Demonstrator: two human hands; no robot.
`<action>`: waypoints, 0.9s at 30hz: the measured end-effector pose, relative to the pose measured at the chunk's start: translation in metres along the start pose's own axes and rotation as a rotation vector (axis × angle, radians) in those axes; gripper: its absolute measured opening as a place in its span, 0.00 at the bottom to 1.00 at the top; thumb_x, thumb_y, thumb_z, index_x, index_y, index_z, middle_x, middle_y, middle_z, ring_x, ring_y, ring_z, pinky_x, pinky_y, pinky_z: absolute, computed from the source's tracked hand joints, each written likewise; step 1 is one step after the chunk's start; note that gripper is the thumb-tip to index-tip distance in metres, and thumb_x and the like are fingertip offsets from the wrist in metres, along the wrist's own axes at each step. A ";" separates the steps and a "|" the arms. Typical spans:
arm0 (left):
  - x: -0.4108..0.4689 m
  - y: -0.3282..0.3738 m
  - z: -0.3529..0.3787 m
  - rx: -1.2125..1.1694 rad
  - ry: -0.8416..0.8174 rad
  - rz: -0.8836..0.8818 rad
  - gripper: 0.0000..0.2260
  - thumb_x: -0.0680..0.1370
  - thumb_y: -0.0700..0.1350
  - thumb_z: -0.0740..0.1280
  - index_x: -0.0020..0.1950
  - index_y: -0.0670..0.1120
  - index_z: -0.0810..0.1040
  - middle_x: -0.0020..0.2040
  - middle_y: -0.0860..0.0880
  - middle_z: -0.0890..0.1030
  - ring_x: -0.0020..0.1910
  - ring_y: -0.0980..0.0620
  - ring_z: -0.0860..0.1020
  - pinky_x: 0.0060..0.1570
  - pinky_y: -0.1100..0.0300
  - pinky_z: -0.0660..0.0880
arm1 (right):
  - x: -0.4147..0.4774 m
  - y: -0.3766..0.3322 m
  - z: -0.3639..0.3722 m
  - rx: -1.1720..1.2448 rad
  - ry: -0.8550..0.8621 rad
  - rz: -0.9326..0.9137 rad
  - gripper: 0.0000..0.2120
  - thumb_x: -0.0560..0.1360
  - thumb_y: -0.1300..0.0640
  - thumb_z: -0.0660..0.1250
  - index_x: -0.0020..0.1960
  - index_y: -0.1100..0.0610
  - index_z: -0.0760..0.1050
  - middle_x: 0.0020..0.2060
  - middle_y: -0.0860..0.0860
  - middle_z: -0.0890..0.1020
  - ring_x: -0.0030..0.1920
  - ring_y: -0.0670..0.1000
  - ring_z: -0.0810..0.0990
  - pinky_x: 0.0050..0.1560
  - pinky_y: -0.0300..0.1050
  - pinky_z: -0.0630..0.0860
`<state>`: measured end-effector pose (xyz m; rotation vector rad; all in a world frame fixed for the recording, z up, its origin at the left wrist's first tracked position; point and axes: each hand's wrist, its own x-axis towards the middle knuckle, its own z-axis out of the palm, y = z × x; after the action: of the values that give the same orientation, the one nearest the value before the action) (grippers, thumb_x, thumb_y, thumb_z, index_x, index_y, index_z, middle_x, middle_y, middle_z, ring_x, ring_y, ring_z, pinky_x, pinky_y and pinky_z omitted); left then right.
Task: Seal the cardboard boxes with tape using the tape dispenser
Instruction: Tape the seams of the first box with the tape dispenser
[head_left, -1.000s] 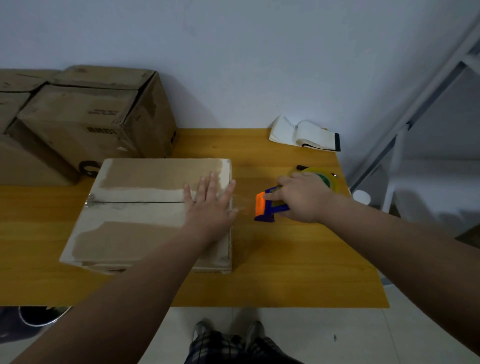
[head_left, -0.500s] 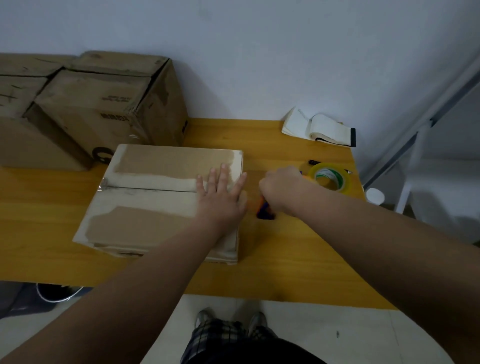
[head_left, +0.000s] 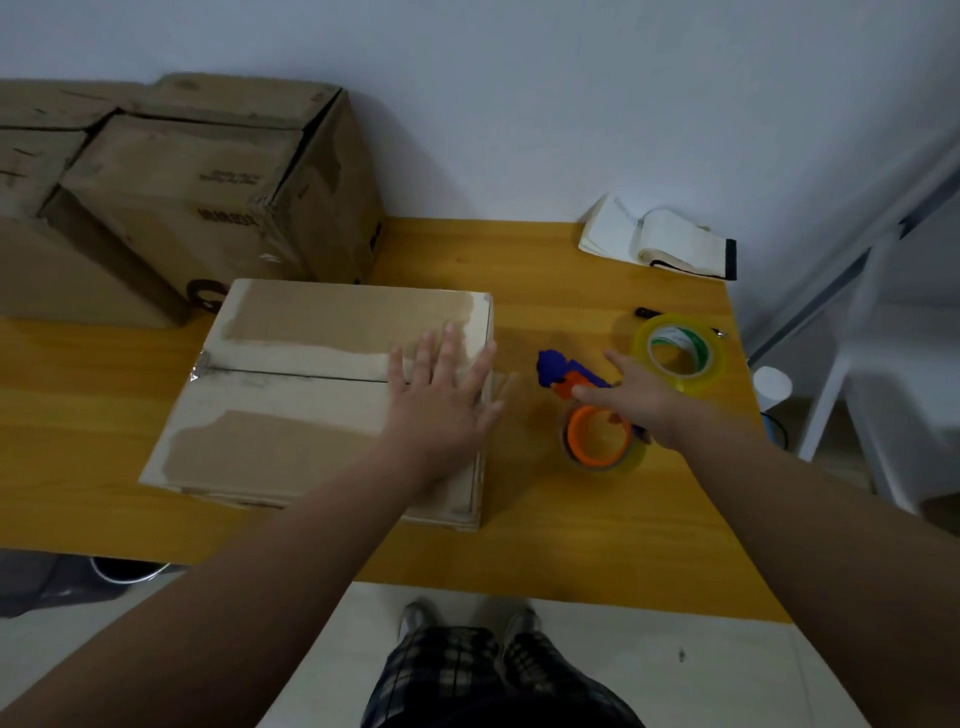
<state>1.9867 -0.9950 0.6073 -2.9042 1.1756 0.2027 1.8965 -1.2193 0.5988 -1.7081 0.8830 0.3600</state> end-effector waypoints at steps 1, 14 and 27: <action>0.000 -0.001 0.000 -0.005 0.005 0.002 0.28 0.78 0.65 0.40 0.75 0.60 0.37 0.77 0.45 0.37 0.75 0.43 0.36 0.70 0.39 0.36 | 0.004 0.007 0.001 0.027 0.013 0.051 0.42 0.72 0.48 0.72 0.77 0.52 0.51 0.73 0.57 0.61 0.67 0.60 0.69 0.54 0.52 0.71; -0.002 -0.001 -0.002 -0.009 0.016 0.008 0.28 0.78 0.65 0.42 0.75 0.60 0.39 0.77 0.45 0.39 0.75 0.42 0.38 0.69 0.41 0.34 | 0.010 0.025 0.043 -0.077 0.424 -0.442 0.15 0.76 0.48 0.66 0.61 0.52 0.73 0.55 0.52 0.76 0.58 0.54 0.75 0.53 0.44 0.72; -0.003 0.000 -0.005 0.034 0.023 0.014 0.28 0.78 0.65 0.41 0.76 0.59 0.40 0.77 0.44 0.40 0.75 0.42 0.40 0.69 0.40 0.36 | -0.006 -0.023 0.075 0.822 -0.311 0.146 0.31 0.69 0.30 0.62 0.55 0.57 0.75 0.28 0.49 0.71 0.26 0.47 0.68 0.26 0.39 0.66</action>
<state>1.9848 -0.9931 0.6126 -2.8772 1.1910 0.1475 1.9240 -1.1461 0.5939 -0.8088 0.7736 0.2905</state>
